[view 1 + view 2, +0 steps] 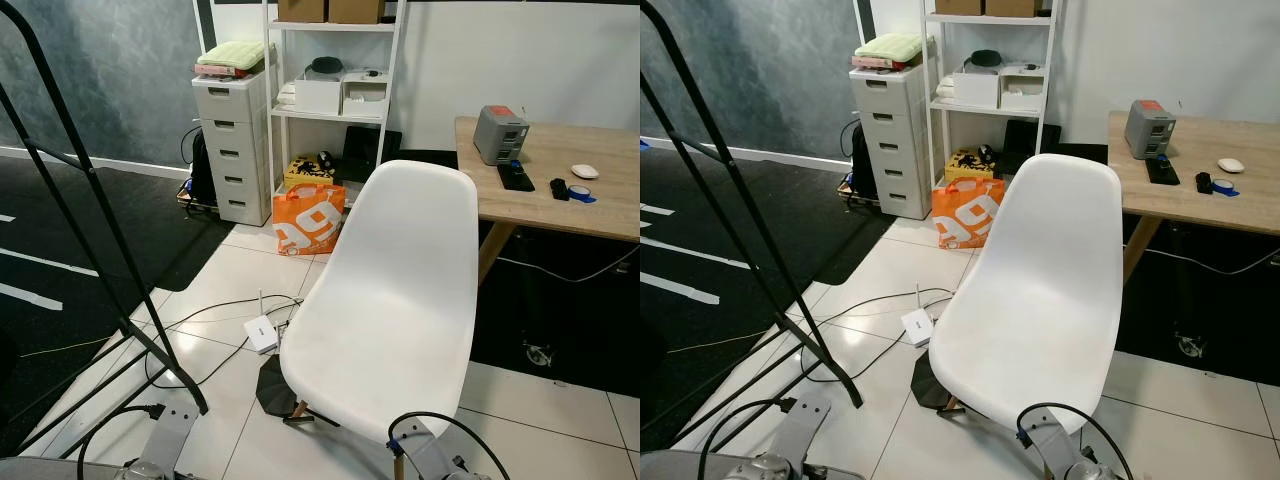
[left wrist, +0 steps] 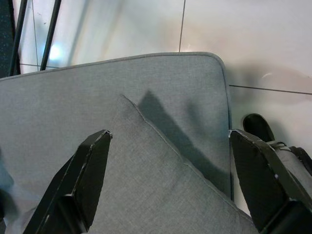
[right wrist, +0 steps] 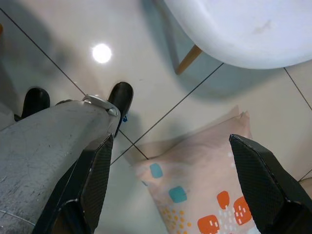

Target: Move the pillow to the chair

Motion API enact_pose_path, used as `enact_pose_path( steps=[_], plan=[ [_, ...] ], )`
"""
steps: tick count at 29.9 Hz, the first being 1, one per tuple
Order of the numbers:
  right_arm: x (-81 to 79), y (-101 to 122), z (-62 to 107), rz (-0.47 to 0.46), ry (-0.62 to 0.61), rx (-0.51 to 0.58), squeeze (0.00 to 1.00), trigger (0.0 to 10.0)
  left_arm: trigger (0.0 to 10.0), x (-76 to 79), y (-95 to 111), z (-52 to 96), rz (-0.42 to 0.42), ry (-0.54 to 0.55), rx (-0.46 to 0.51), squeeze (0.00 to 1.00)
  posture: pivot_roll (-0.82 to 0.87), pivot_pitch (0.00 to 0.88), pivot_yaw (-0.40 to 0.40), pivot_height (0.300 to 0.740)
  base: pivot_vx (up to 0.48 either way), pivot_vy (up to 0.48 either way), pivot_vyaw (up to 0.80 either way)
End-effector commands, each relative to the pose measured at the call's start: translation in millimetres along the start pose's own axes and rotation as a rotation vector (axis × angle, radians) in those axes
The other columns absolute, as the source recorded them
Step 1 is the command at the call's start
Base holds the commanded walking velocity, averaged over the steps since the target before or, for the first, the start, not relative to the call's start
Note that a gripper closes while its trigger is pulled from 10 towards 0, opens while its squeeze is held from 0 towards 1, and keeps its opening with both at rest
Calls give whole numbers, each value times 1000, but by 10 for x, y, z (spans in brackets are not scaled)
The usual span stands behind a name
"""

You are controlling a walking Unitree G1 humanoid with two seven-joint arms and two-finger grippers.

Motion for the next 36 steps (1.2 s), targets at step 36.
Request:
enact_pose_path(
  steps=[36],
  plan=[
    [-84, -20, -7, 12, 37, 6, 0, 10000, 10000, 38, -28, 0, 4, -32, -15, 0, -218, 3, 31, 740, 0, 0, 352]
  ],
)
Point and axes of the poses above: a point about 5 cm out from each wrist's last joint towards the gripper, its own z axis pointing back from the gripper into the wrist, its own y axis along the axis of the wrist's last joint, x = y × z, the point moved 4 cm from there along -z, pointing out of the wrist towards the gripper, and after that the axes turned 6 degrees about z, right-handed, at the moved point
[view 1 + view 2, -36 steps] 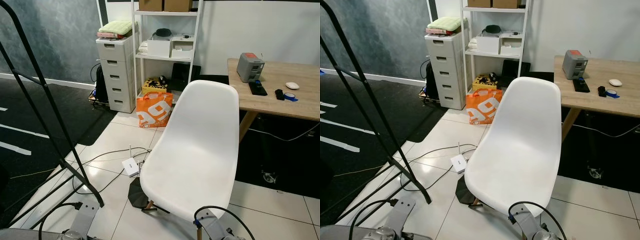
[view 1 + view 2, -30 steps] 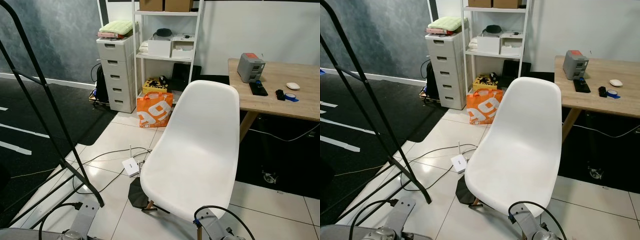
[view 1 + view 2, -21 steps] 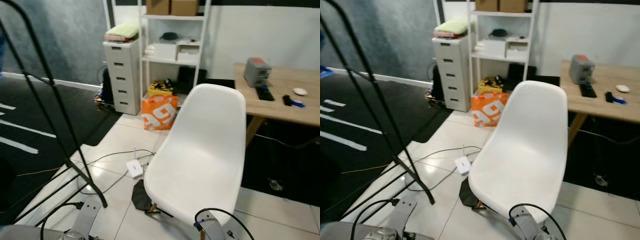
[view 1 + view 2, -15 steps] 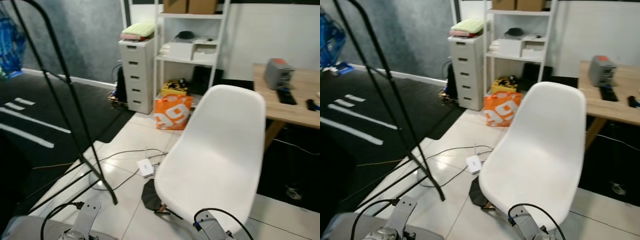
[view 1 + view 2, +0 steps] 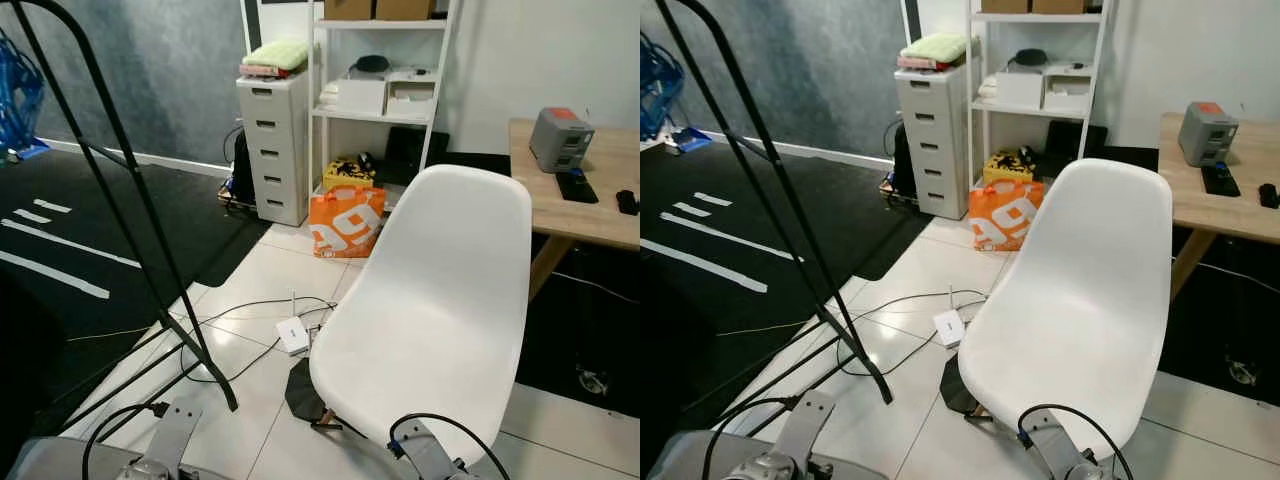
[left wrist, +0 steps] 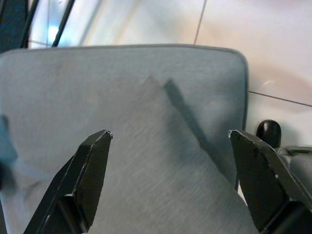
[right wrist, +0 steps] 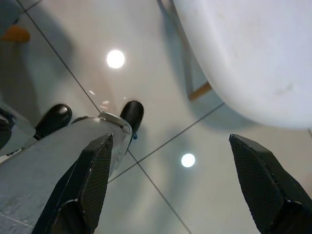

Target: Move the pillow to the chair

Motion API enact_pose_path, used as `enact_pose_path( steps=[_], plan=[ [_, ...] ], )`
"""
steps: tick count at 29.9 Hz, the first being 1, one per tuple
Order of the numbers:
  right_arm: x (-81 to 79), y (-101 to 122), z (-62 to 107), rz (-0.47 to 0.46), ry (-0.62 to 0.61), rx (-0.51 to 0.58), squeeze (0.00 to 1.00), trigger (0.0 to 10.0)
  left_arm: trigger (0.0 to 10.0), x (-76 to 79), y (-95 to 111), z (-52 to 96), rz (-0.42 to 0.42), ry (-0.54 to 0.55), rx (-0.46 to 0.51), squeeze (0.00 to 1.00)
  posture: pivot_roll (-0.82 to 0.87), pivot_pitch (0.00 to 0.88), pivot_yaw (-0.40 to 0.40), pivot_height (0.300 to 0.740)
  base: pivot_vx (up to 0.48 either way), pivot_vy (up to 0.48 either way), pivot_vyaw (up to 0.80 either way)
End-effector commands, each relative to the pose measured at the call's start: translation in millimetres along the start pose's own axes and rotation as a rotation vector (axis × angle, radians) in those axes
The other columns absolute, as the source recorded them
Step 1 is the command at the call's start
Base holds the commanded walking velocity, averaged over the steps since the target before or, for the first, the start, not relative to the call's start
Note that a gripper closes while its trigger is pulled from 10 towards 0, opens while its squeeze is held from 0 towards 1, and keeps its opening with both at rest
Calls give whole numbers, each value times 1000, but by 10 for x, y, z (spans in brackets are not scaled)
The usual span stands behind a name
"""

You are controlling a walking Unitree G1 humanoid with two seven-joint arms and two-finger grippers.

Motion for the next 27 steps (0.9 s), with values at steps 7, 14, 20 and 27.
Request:
enact_pose_path(
  steps=[7, 14, 20, 27],
  plan=[
    [-37, 27, -7, 11, 13, 11, 0, 10000, 10000, -12, -65, 1, -2, -4, -21, 0, -218, 2, 33, 740, 0, 0, 800],
    [-39, 31, -7, 9, 14, 14, 0, 10000, 10000, -11, -64, 1, -5, -6, -21, 0, -217, 0, 32, 740, 0, 0, 0],
    [-42, 39, -7, 24, 20, 16, 0, 10000, 10000, -10, -61, 1, -5, -7, -20, 0, -218, 0, 34, 740, 0, 0, 667],
    [-53, 37, -8, 20, 24, 16, 0, 10000, 10000, -13, -65, 2, -6, -10, -20, 0, -218, 0, 35, 740, 0, 0, 800]
  ],
)
Point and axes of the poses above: a point about 5 cm out from each wrist's last joint towards the gripper, its own z axis pointing back from the gripper into the wrist, its own y axis along the axis of the wrist's last joint, x = y × z, the point moved 4 cm from there along -z, pointing out of the wrist towards the gripper, and after that the axes turned 6 degrees about z, right-handed, at the moved point
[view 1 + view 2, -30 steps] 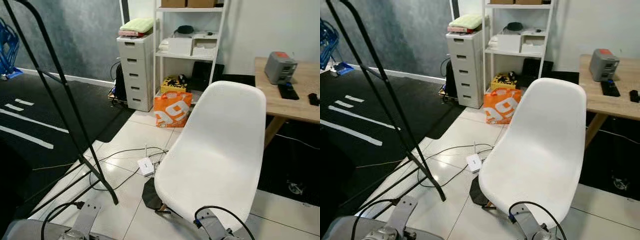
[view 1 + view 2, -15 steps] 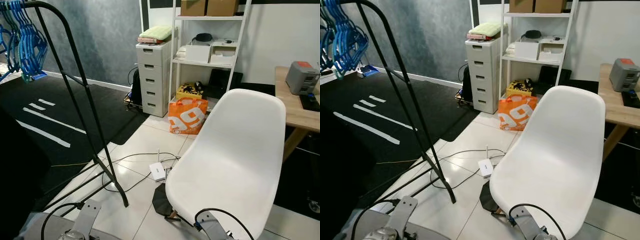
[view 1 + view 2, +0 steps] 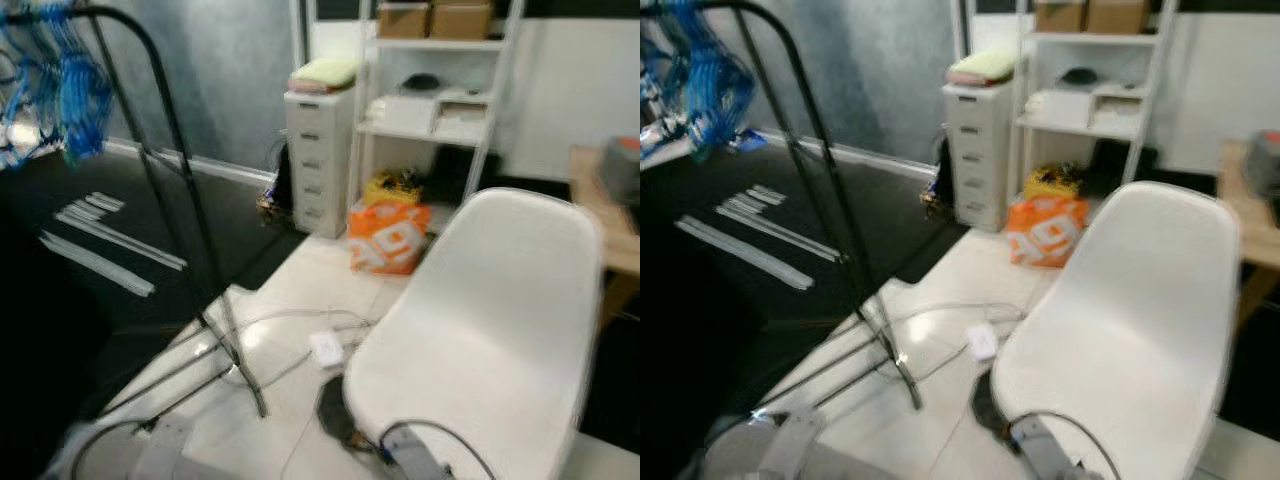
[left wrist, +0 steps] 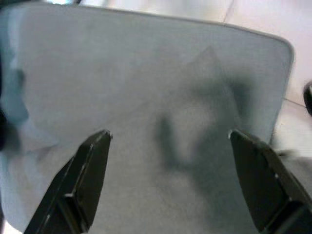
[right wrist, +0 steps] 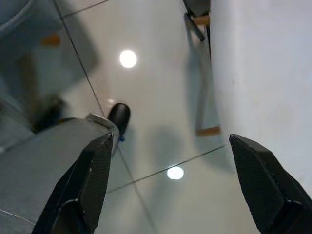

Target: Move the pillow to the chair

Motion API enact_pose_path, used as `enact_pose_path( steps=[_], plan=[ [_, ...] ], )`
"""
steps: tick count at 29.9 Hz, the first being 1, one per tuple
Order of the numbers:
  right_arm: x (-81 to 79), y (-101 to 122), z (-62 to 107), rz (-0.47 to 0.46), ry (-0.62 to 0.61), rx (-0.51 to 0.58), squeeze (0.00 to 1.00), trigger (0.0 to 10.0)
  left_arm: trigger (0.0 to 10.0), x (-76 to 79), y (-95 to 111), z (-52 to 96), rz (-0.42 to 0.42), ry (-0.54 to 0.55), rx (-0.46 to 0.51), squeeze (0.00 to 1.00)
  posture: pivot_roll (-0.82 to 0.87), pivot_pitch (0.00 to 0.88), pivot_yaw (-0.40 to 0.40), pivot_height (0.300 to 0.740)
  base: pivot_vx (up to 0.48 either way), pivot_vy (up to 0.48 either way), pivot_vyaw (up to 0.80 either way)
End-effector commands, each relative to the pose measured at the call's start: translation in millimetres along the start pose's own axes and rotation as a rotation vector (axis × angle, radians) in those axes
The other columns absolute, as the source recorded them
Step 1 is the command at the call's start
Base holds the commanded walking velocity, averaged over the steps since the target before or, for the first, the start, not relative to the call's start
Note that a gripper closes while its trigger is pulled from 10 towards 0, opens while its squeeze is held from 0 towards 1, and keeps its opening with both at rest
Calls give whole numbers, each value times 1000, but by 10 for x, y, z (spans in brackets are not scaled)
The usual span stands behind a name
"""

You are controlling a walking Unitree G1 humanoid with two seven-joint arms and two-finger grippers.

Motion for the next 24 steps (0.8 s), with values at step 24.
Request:
enact_pose_path(
  steps=[24],
  plan=[
    [-46, 89, -18, -28, -4, 24, 0, 10000, 10000, -78, -188, 9, 53, 17, -44, 0, -214, 0, 35, 740, 0, 0, 245]
  ],
)
Point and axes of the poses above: a point about 5 cm out from each wrist's last joint towards the gripper, its own z axis pointing back from the gripper into the wrist, its own y axis along the axis of the wrist's last joint, x = y × z, the point moved 4 cm from there along -z, pointing out of the wrist towards the gripper, and after that the axes turned 6 degrees about z, right-handed, at the moved point
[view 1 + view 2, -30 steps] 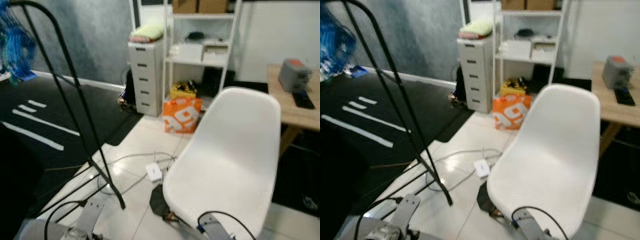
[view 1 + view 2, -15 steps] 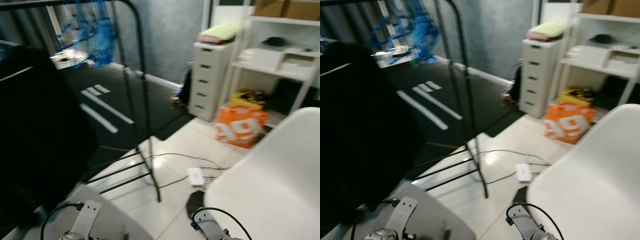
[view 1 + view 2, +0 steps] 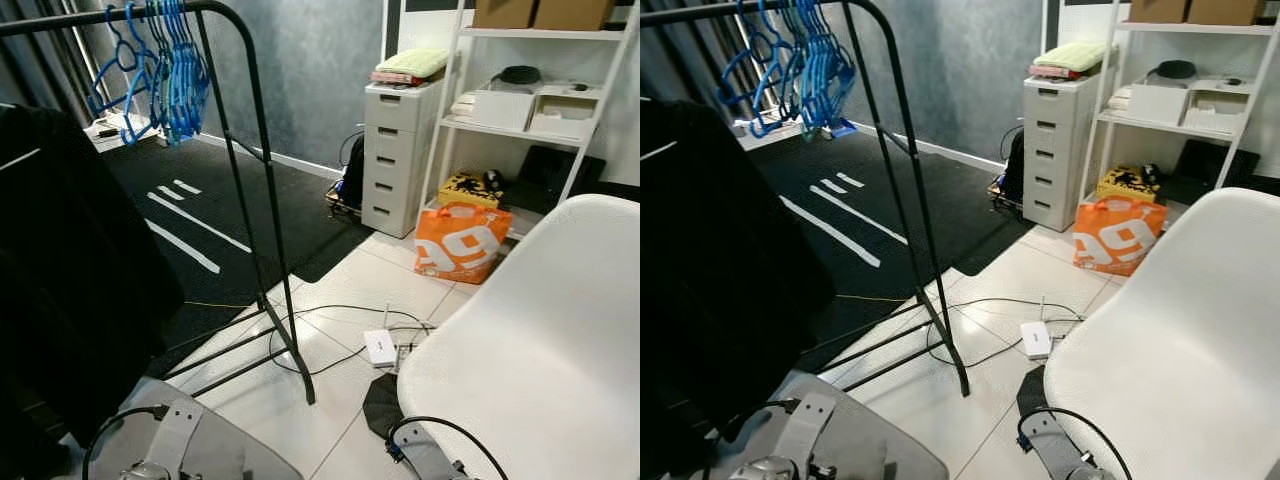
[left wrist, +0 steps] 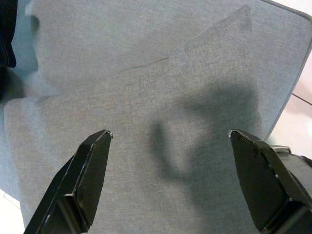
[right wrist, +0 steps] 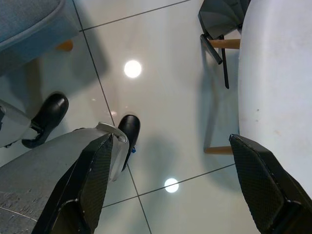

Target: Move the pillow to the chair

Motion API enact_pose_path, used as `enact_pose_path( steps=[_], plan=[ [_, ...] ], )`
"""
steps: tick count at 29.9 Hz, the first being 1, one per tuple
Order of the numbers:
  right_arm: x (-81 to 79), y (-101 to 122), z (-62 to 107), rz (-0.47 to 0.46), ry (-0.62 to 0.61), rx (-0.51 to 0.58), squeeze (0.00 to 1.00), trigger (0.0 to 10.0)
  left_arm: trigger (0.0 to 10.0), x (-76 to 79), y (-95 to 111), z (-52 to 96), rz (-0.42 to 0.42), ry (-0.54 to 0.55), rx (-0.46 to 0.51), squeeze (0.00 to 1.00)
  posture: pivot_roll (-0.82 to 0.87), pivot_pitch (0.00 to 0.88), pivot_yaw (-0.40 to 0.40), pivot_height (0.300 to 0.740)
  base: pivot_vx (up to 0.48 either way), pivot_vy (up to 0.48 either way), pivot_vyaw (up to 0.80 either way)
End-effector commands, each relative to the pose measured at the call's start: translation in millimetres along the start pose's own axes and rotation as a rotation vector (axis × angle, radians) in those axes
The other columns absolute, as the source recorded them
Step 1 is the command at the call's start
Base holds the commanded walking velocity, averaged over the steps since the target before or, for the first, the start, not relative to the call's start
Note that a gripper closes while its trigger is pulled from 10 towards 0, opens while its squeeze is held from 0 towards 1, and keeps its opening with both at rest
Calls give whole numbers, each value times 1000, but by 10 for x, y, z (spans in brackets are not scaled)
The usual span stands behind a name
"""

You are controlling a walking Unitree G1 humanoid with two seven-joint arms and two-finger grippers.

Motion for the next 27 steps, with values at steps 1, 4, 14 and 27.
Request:
enact_pose_path(
  steps=[1, 4, 14, 27],
  plan=[
    [-36, 38, -10, -14, 8, 8, 0, 10000, 10000, -40, -30, 3, 7, 15, -17, 0, -213, 0, 36, 740, 0, 0, 0],
    [-37, 39, -10, -14, 9, 8, 0, 10000, 10000, -42, -30, 3, 4, 15, -18, 0, -213, 0, 36, 740, 0, 0, 0],
    [-32, 35, -9, -14, 7, 6, 0, 10000, 10000, -40, -29, 3, -8, 14, -21, 0, -211, 0, 34, 740, -272, 0, 0],
    [-36, 30, -9, -15, 8, 6, 0, 10000, 10000, -44, -34, 4, -14, 16, -23, 0, -212, 0, 33, 740, -369, 0, 0]
  ],
)
Point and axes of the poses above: a point about 5 cm out from each wrist's last joint towards the gripper, its own z axis pointing back from the gripper into the wrist, its own y axis along the axis of the wrist's last joint, x = y × z, the point moved 4 cm from there along -z, pointing out of the wrist towards the gripper, and after that the axes turned 6 degrees about z, right-handed, at the moved point
